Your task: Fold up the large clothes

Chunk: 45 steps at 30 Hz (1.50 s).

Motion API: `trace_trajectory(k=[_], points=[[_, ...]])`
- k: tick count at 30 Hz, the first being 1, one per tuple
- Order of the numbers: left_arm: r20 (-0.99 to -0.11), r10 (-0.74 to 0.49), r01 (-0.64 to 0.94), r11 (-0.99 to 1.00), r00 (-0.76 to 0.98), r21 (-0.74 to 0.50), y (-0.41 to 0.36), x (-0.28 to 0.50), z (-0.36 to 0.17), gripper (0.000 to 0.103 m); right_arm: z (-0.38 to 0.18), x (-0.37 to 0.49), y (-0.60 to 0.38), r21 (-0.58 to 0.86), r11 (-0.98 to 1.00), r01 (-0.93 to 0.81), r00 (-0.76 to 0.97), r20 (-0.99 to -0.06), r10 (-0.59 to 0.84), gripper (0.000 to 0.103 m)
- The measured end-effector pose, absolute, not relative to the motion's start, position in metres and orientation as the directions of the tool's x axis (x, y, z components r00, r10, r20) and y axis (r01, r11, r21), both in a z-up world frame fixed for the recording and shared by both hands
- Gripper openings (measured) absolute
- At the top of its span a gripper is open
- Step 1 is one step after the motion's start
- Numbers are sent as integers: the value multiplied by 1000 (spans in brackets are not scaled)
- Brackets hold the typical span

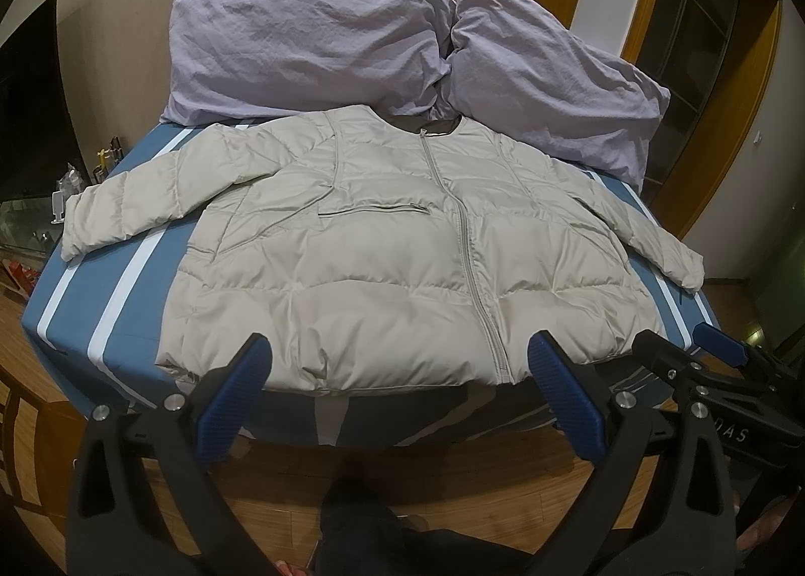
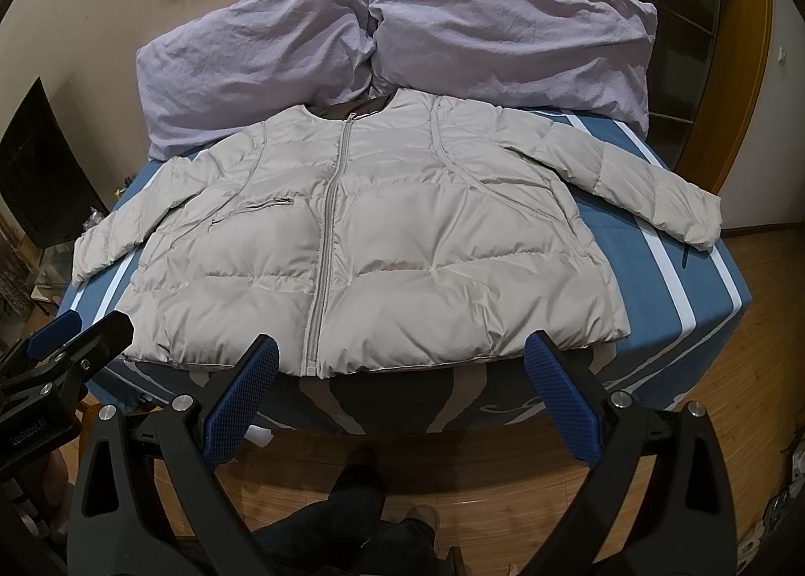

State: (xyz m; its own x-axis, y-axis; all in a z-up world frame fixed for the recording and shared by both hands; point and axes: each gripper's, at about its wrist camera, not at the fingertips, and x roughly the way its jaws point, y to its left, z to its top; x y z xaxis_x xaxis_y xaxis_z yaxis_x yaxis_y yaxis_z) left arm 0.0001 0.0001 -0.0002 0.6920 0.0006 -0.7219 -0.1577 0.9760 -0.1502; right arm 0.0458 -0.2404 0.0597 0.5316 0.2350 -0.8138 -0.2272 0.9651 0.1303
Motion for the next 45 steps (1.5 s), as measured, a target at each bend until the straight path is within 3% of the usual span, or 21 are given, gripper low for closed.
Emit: trace_trajectory(k=[45], points=[[-730, 2, -164, 975, 684, -151, 5, 3, -3, 101, 52, 51, -239, 136, 966, -221, 518, -823, 234, 100]])
